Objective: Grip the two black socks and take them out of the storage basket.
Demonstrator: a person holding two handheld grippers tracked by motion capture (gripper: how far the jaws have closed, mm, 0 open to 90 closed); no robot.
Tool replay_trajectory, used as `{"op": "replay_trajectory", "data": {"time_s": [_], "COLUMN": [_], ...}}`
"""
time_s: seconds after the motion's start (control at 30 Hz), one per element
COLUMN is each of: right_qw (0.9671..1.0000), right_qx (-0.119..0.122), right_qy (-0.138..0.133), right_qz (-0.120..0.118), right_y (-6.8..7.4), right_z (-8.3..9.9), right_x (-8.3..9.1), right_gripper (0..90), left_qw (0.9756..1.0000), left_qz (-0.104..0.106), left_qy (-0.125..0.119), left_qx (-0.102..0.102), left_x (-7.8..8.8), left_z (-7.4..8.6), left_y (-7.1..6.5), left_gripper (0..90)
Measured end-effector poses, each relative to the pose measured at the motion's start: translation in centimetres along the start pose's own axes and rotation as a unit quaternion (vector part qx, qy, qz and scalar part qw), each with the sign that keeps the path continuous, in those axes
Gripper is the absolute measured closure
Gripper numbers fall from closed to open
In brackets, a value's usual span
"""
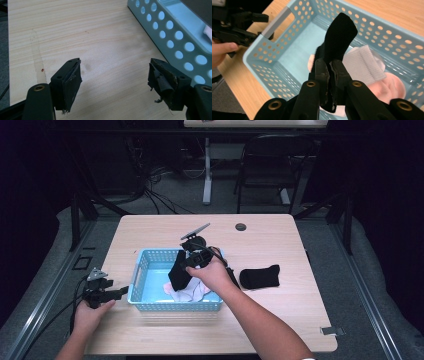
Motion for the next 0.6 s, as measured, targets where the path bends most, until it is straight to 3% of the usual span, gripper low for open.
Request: {"op": "replay_trajectory", "data": {"time_s": [0.6], "right_qw": [0.9996], "right_qx": [0.003], "right_qy": [-0.024], "right_qz": [0.011], "right_y": [-0.7], "right_z": [-1.0], "right_x": [3.7], "right_gripper": [84.7], "left_qw": [1.0000], "left_qz": [0.001], "left_qy": [-0.002], "left_qx": [-0.002], "left_x": [0.2], "left_z": [0.0], "left_y": [-0.1], "left_gripper": [26.5]}}
Point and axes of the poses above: each handheld gripper's, and its own axes: x roughly backward along the jaws, z roughly out of its underside, y roughly to its left, the point moved 2 cm from there along -x, roughly forward along the jaws, and after that the axes turned 12 degrees about -x, right-handed, at the moved point
